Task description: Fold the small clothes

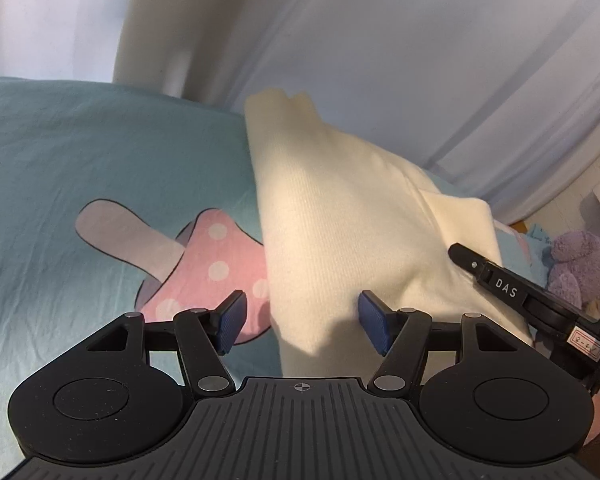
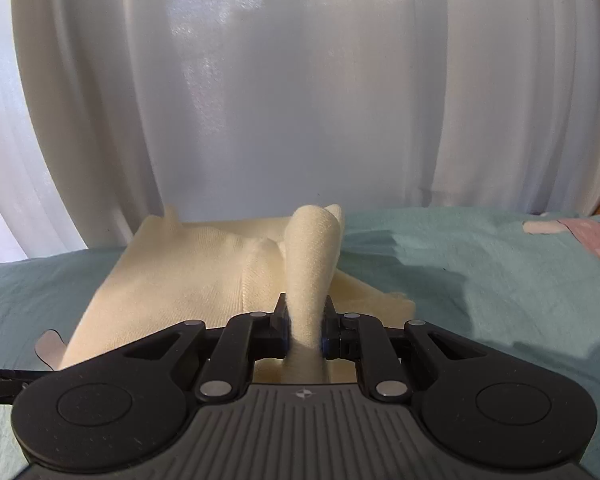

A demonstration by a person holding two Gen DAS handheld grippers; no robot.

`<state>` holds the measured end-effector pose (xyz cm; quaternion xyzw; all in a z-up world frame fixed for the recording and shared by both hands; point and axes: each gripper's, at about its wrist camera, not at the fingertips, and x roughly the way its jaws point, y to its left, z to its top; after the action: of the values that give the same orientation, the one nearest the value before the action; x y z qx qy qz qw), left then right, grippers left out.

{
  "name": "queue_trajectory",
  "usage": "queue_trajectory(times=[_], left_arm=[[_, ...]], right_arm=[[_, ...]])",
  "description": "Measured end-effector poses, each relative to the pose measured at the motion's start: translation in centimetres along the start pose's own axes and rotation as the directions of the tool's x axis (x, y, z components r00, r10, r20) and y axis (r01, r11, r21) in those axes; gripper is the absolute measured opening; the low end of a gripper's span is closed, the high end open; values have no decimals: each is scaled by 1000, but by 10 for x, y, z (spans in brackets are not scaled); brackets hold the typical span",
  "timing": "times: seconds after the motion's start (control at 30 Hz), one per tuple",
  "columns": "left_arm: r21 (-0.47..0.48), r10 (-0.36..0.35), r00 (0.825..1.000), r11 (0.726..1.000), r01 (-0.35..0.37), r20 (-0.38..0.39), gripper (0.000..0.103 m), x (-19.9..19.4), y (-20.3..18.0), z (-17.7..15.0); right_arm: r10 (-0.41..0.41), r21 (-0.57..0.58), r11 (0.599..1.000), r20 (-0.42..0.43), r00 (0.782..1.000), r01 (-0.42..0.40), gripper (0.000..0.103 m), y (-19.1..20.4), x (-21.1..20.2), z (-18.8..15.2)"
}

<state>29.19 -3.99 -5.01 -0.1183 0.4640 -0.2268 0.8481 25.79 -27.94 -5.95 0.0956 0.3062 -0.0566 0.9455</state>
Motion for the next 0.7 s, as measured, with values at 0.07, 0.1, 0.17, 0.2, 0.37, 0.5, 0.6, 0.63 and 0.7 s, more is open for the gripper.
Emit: queue_trajectory(times=[0.07, 0.1, 0.17, 0.2, 0.37, 0.5, 0.6, 0.63, 0.7], left_arm=[[5, 2, 1000, 1000, -2, -8, 71, 4, -2, -1], [8, 12, 1000, 1000, -12, -14, 73, 7, -3, -1], [3, 21, 1000, 1000, -21, -23, 74, 8, -2, 1], [-1, 22, 999, 1000, -22, -25, 74, 6, -2, 1], [6, 50, 998, 999, -50, -24, 77, 5, -5, 0], [1, 59, 998, 998, -59, -30, 78, 11, -15, 0], [3, 67, 997, 998, -67, -33, 79, 13, -17, -1], [3, 68, 997, 998, -68, -33, 79, 14, -17, -1], [4, 74, 997, 997, -74, -35, 81, 13, -16, -1]], right_arm=[[-14, -2, 1000, -6, 1000, 14, 13, -6, 4, -6], [-10, -1, 1000, -2, 1000, 10, 15, -9, 5, -6], [-1, 17, 1000, -5, 1000, 1, 19, -12, 3, -3], [5, 38, 999, 3, 1000, -5, 21, -15, -2, -3], [2, 25, 1000, 104, 995, -5, 24, -17, -32, 0], [70, -23, 997, 166, 984, -67, 24, 0, -46, 7], [170, -70, 985, 156, 973, -161, 24, 19, -44, 6], [191, -88, 980, 131, 973, -181, 24, 28, -39, 4], [189, -128, 976, 102, 977, -175, 24, 39, -27, -2]])
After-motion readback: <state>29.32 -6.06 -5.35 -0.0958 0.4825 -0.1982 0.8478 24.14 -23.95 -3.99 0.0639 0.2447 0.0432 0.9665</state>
